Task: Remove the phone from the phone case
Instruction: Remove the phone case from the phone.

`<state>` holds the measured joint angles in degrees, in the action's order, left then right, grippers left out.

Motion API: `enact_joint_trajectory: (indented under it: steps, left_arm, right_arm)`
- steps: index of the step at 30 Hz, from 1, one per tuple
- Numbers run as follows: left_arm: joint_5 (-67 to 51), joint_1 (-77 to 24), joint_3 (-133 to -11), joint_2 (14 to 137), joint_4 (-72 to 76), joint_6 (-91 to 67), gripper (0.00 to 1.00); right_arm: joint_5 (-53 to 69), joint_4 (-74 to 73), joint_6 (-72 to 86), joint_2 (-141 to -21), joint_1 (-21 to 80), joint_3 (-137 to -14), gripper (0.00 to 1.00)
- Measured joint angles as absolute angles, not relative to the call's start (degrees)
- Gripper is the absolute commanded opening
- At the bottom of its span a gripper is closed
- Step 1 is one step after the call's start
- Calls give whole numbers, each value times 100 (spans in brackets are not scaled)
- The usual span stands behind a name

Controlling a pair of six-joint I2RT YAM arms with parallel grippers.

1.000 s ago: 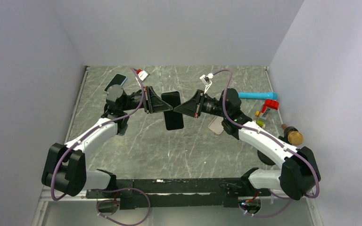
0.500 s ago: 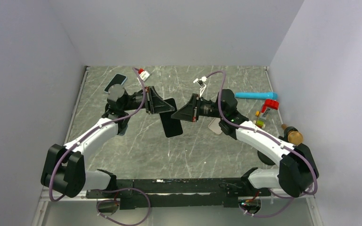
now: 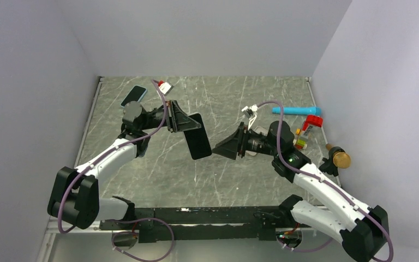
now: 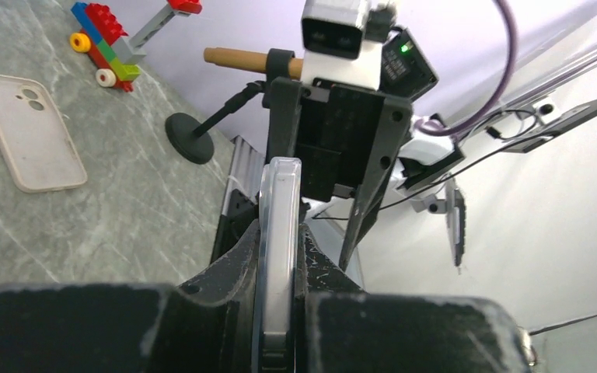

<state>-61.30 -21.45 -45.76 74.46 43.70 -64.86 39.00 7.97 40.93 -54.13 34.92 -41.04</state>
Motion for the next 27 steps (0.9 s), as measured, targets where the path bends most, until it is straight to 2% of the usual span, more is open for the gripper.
enact_joint_trajectory:
  steps: [5,18,27]
  left_arm:
    - [-6058,-2145,-4327,7446,5190,-7382,0]
    - [-5894,-2224,-4322,7225,5623,-7918,0]
    - [-5850,-2298,-4309,7216,5990,-8235,0]
  right_arm:
    - [4086,1245,4392,-5166,3522,-3496,39]
    - [4619,2200,4727,-5179,3568,-3304,34]
    - [4578,1883,4499,-5352,3610,-3465,21]
